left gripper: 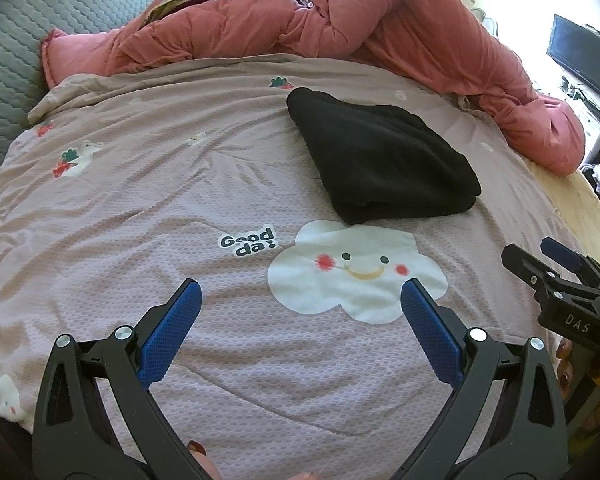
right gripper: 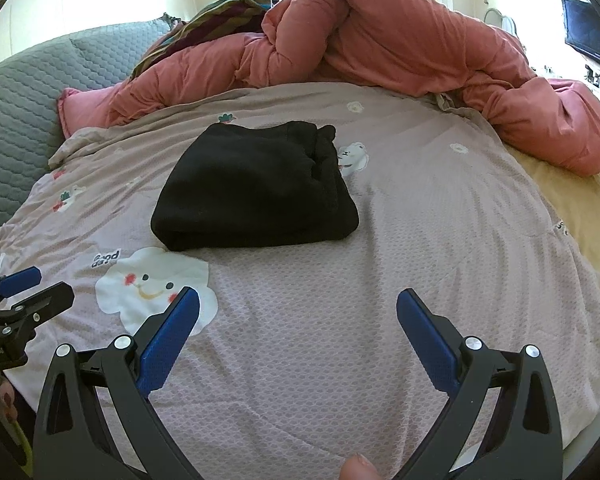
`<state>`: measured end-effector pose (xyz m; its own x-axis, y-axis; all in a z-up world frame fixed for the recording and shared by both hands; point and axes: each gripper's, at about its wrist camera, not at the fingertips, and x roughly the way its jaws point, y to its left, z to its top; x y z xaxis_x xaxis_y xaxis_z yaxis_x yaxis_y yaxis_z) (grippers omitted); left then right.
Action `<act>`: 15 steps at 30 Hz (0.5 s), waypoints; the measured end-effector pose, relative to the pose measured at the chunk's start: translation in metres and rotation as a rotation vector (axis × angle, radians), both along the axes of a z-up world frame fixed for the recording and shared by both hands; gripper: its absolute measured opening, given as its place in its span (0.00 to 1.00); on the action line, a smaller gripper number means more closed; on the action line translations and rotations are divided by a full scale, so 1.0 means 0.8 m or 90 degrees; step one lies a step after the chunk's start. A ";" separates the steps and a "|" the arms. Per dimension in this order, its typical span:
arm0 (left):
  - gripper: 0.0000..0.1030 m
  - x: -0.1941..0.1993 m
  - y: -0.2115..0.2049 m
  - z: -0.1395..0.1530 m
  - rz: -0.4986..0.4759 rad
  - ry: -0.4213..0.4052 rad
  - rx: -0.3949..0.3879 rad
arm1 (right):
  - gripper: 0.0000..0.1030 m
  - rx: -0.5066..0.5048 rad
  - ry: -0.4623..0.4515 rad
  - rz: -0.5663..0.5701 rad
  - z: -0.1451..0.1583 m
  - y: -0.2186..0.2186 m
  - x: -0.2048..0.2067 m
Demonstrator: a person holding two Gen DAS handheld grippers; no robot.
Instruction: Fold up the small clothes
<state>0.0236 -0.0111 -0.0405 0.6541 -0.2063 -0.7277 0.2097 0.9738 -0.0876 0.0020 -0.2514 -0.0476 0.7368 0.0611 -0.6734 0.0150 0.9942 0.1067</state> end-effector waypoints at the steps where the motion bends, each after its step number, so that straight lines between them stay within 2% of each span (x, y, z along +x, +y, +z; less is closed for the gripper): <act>1: 0.91 0.000 0.000 0.000 0.001 -0.001 0.000 | 0.96 0.000 -0.001 -0.001 0.000 0.000 0.000; 15: 0.91 0.000 0.001 0.001 0.003 0.000 0.004 | 0.96 0.003 0.001 -0.004 -0.002 0.000 -0.003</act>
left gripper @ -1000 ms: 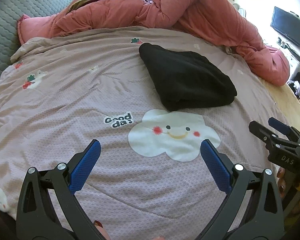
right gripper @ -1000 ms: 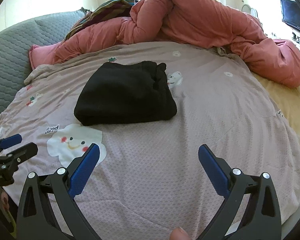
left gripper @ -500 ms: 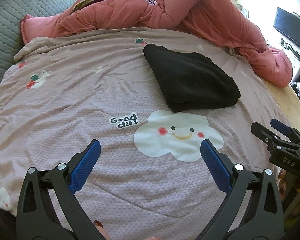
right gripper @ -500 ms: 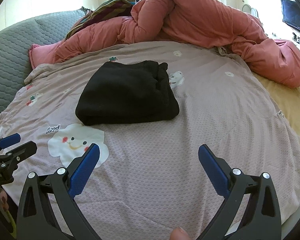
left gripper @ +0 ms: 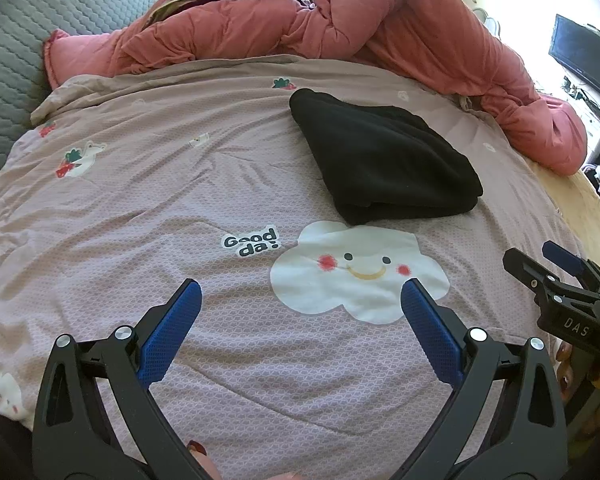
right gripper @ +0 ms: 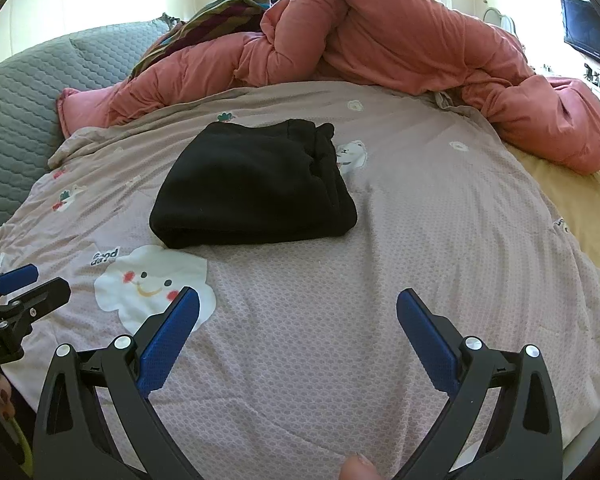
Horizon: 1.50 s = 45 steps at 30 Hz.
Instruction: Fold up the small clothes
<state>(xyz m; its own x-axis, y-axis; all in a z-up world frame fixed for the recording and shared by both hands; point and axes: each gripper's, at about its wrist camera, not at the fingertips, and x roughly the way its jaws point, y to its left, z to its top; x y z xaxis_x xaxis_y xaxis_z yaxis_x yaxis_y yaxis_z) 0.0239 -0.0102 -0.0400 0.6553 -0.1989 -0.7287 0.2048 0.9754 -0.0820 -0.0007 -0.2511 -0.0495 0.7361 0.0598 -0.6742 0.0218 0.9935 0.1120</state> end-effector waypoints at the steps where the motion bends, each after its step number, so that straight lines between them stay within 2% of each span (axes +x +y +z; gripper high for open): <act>1: 0.91 0.000 0.000 0.000 0.001 0.000 0.000 | 0.96 0.000 -0.001 -0.001 0.000 0.000 0.000; 45: 0.91 0.000 0.002 0.002 0.019 0.005 0.013 | 0.96 -0.005 -0.004 0.000 0.002 0.002 -0.003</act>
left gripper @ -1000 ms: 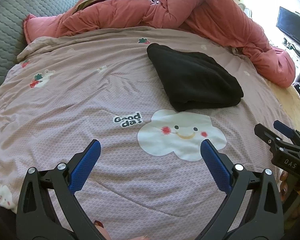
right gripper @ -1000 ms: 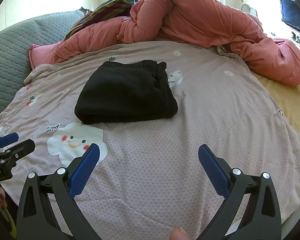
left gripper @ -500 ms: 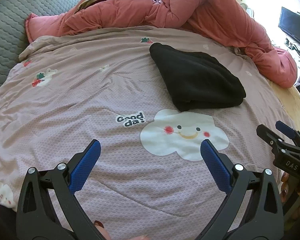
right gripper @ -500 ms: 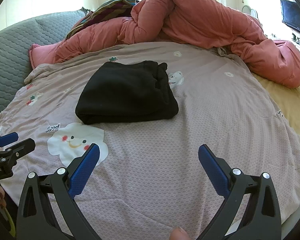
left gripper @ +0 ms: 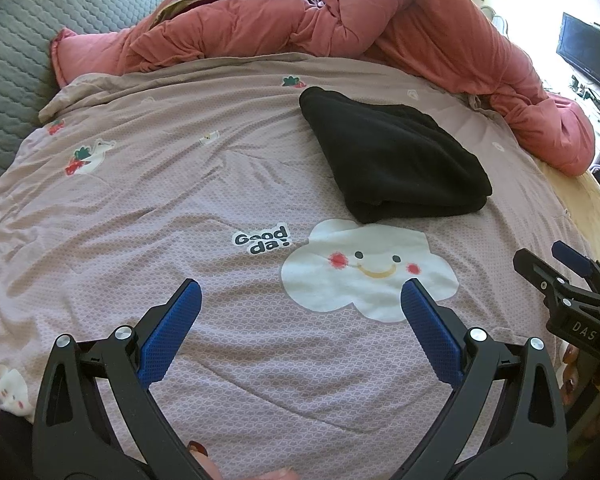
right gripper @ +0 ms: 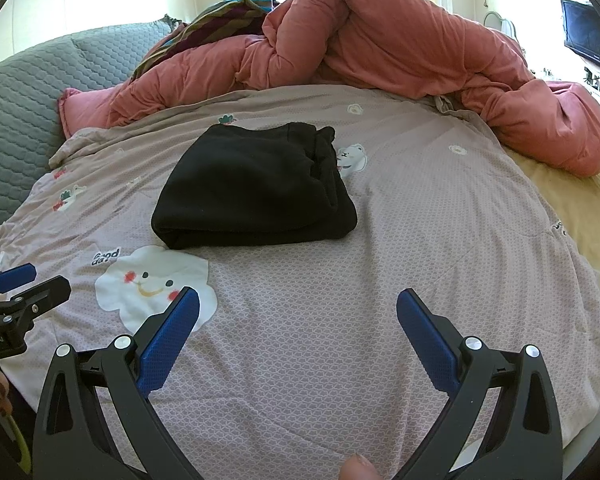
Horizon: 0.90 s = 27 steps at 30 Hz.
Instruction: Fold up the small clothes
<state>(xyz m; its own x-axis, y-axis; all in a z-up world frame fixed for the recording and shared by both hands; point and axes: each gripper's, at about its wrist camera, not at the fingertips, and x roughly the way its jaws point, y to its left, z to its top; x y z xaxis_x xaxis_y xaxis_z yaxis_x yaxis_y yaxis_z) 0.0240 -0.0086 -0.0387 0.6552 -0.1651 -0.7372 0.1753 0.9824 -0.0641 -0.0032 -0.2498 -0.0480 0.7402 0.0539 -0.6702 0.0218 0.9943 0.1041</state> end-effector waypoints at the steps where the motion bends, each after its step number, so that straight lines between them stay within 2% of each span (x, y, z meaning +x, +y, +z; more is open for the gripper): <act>1: 0.91 0.000 0.001 0.000 0.001 0.000 0.001 | 0.96 0.000 0.000 0.000 0.000 0.000 0.000; 21: 0.91 0.001 0.001 -0.004 -0.005 0.008 -0.014 | 0.96 -0.009 0.005 -0.003 -0.002 0.001 0.006; 27: 0.91 0.004 0.004 -0.007 -0.003 0.019 -0.016 | 0.96 -0.010 0.010 -0.033 -0.002 -0.010 0.006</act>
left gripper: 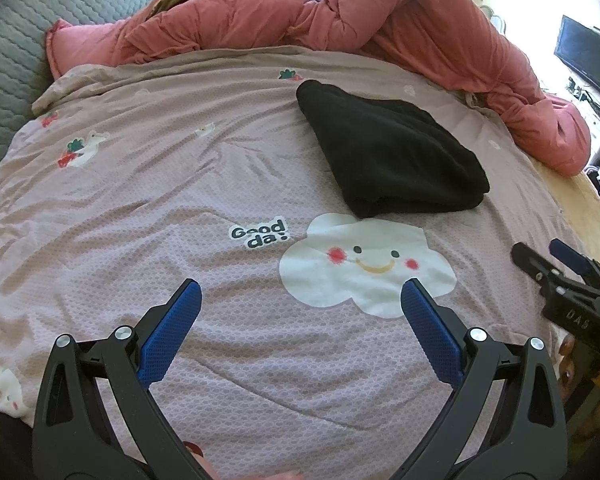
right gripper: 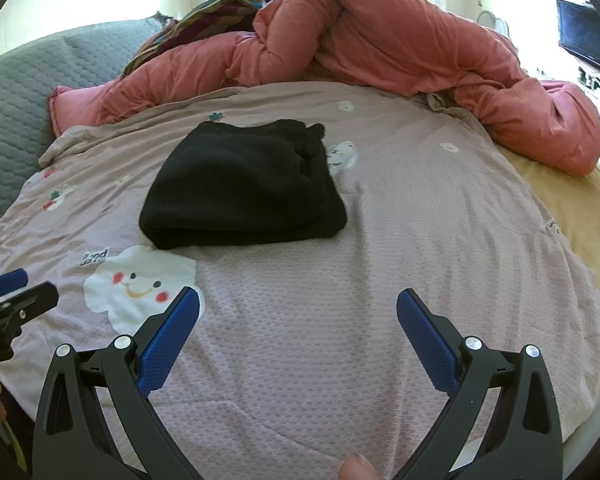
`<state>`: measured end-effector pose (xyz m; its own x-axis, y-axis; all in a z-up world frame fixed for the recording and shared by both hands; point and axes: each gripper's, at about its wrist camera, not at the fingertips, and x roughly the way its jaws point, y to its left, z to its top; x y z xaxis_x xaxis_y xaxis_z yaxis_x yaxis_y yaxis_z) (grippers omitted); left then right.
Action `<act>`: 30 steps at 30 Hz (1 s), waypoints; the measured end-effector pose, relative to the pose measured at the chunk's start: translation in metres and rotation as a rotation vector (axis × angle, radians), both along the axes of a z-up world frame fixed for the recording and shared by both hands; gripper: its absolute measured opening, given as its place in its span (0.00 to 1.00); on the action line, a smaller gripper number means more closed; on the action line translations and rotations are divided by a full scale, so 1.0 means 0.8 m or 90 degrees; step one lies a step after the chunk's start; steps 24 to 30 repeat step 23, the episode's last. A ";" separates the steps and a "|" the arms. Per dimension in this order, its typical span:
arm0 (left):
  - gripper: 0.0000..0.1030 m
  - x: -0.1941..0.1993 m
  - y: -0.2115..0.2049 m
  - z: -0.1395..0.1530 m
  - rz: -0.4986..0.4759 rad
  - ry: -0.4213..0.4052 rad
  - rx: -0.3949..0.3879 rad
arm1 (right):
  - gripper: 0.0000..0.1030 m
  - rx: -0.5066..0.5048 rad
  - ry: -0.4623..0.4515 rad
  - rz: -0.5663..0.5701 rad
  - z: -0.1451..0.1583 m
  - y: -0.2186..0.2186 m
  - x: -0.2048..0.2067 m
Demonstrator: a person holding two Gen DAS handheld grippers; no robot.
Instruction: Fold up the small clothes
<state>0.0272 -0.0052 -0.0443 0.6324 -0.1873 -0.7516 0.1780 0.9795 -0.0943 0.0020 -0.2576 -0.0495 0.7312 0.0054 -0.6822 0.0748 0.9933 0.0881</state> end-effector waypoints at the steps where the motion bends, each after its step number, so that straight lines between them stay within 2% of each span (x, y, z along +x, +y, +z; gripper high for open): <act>1: 0.91 0.002 0.002 -0.001 0.006 0.004 -0.001 | 0.96 0.001 0.002 -0.014 0.001 -0.006 0.000; 4: 0.91 0.010 0.016 -0.005 0.031 0.020 -0.003 | 0.96 0.009 0.007 -0.067 0.005 -0.037 -0.005; 8: 0.91 0.026 0.047 -0.007 0.058 0.034 -0.030 | 0.96 -0.005 -0.008 -0.187 0.012 -0.104 -0.027; 12: 0.91 0.055 0.107 0.002 0.117 0.019 -0.026 | 0.95 -0.010 0.011 -0.373 0.008 -0.214 -0.071; 15: 0.91 0.074 0.152 0.011 0.174 -0.010 0.031 | 0.95 -0.007 0.041 -0.525 -0.003 -0.295 -0.118; 16: 0.91 0.082 0.175 0.013 0.206 -0.018 0.060 | 0.95 -0.015 0.051 -0.592 -0.010 -0.329 -0.144; 17: 0.91 0.089 0.197 0.013 0.228 -0.017 0.069 | 0.95 -0.033 0.062 -0.640 -0.015 -0.350 -0.162; 18: 0.91 0.096 0.223 0.012 0.250 -0.011 0.070 | 0.95 -0.062 0.080 -0.700 -0.023 -0.378 -0.188; 20: 0.91 0.107 0.269 0.009 0.297 0.002 0.062 | 0.96 -0.092 0.112 -0.768 -0.037 -0.408 -0.220; 23: 0.91 0.121 0.347 -0.001 0.373 0.034 0.043 | 0.96 -0.086 0.160 -0.839 -0.065 -0.446 -0.271; 30: 0.91 0.121 0.347 -0.001 0.373 0.034 0.043 | 0.96 -0.086 0.160 -0.839 -0.065 -0.446 -0.271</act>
